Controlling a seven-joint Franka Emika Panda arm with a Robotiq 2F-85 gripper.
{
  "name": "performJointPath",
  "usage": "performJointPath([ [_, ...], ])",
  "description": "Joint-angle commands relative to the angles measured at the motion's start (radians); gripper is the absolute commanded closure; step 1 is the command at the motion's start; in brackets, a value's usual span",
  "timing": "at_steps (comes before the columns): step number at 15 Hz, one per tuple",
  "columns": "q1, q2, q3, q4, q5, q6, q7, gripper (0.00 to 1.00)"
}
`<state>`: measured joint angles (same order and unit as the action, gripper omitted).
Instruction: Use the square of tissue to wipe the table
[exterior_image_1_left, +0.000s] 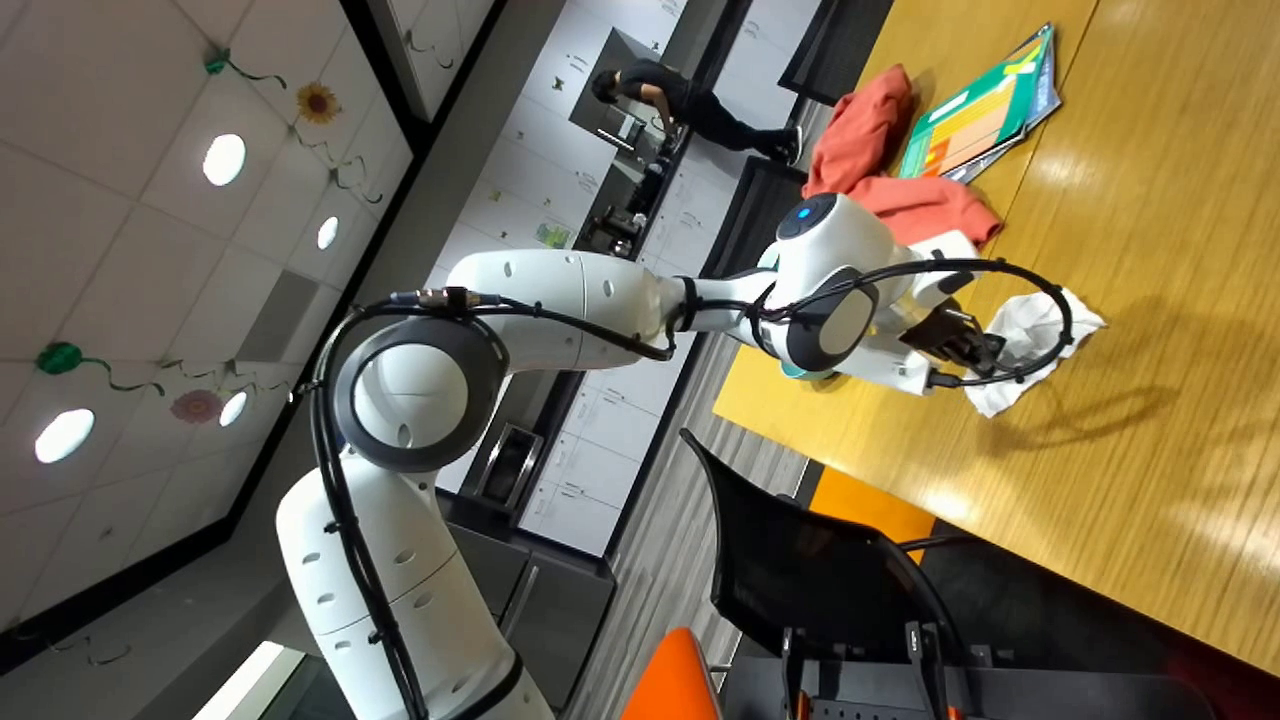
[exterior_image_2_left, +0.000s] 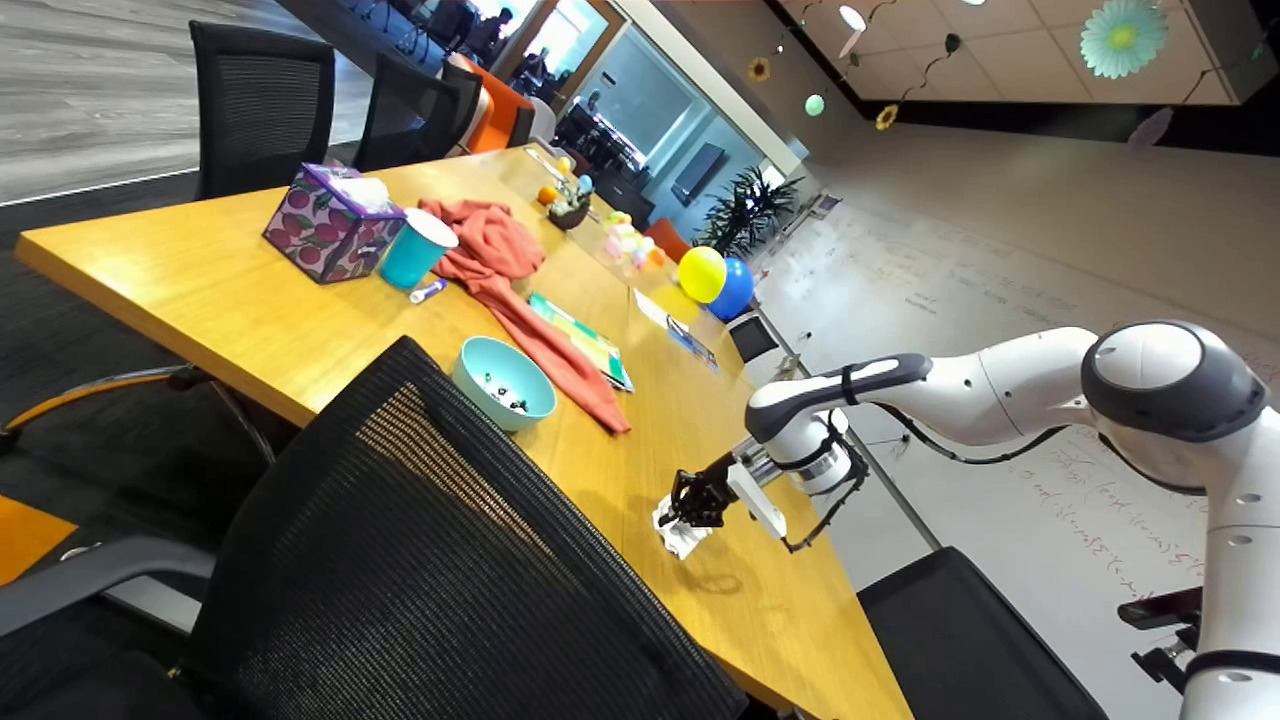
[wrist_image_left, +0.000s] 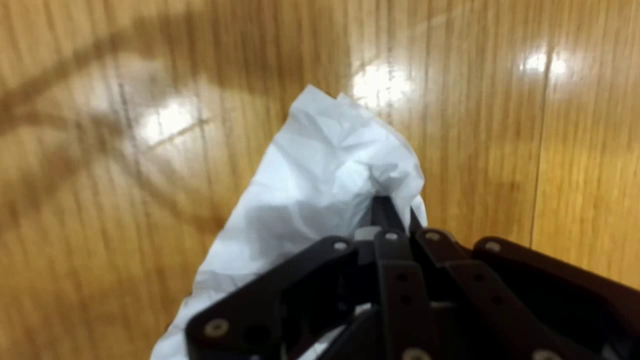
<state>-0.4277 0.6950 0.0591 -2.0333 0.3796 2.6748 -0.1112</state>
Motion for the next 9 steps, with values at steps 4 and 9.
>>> performJointPath([
  [4,-0.131,-0.012,-0.037,-0.079,0.154,0.043,-0.011,1.00],
  [9,-0.125,-0.037,-0.089,-0.111,0.171,0.062,0.020,1.00],
])
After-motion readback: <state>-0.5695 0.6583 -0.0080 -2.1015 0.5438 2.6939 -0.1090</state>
